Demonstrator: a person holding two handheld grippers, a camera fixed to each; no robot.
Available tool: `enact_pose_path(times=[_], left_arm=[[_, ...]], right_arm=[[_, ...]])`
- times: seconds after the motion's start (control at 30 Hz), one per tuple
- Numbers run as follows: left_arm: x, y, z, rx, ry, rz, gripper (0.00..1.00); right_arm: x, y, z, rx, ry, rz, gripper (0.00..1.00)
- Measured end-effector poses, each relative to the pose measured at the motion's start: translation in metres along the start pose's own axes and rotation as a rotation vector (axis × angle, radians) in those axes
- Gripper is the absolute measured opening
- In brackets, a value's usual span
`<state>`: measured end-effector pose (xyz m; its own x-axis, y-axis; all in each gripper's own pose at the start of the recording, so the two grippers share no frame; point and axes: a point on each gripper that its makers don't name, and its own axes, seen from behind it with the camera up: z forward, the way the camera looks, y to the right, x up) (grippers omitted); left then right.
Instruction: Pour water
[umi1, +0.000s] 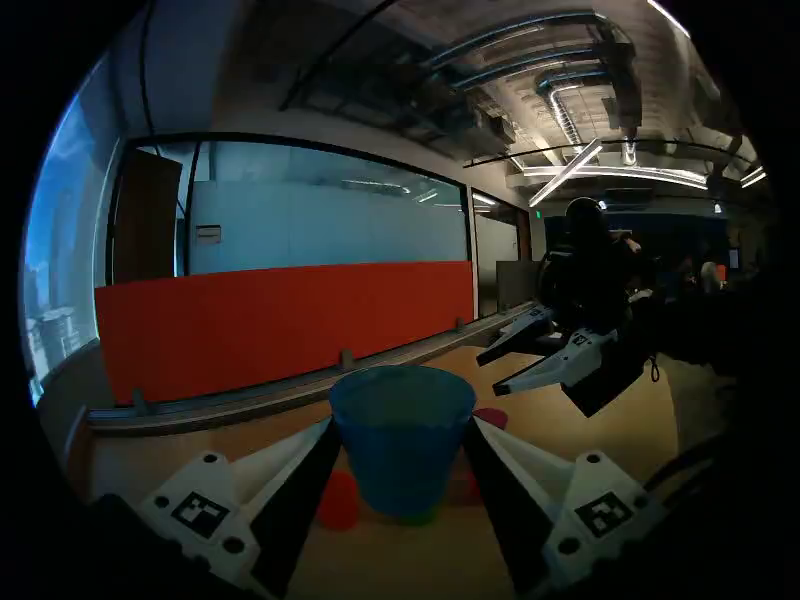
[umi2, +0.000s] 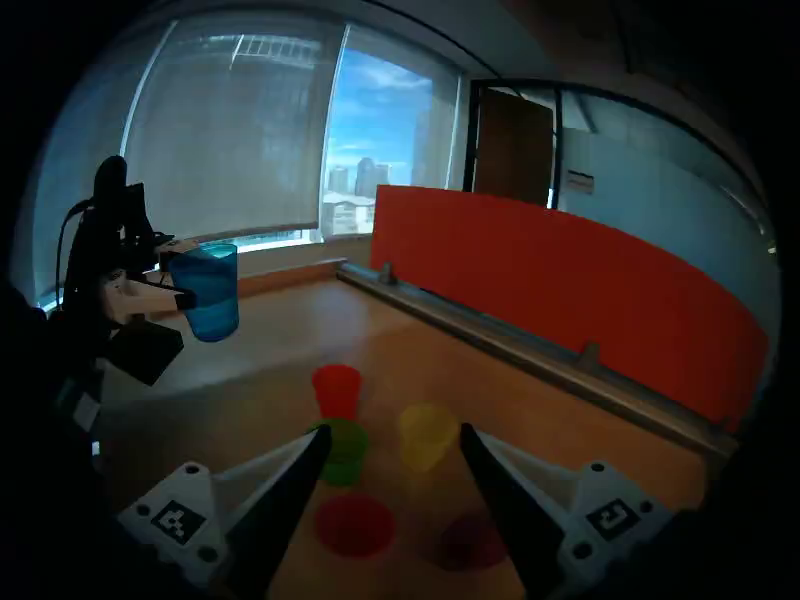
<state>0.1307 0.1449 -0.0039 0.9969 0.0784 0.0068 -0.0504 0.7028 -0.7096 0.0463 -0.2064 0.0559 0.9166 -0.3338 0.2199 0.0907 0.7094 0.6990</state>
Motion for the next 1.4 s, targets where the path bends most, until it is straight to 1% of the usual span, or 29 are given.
enact_pose_path(times=[0.2,0.5,0.83,1.1,1.4], left_arm=[[-0.002,0.000,-0.001,0.000,-0.006,-0.001,0.83],[-0.004,-0.003,-0.001,0.002,-0.009,-0.001,0.83],[-0.009,-0.007,-0.001,0.007,-0.014,-0.007,0.83],[-0.012,-0.008,0.000,0.003,-0.015,-0.009,0.83],[-0.016,-0.012,-0.002,0.004,-0.020,-0.010,0.83]], right_arm=[[-0.004,-0.006,0.008,0.020,-0.022,-0.010,0.99],[-0.014,-0.019,0.025,0.064,-0.073,-0.012,0.99],[-0.029,-0.033,0.045,0.113,-0.151,-0.013,1.00],[-0.044,-0.042,0.057,0.142,-0.225,-0.018,0.99],[-0.053,-0.052,0.068,0.160,-0.273,-0.027,0.99]])
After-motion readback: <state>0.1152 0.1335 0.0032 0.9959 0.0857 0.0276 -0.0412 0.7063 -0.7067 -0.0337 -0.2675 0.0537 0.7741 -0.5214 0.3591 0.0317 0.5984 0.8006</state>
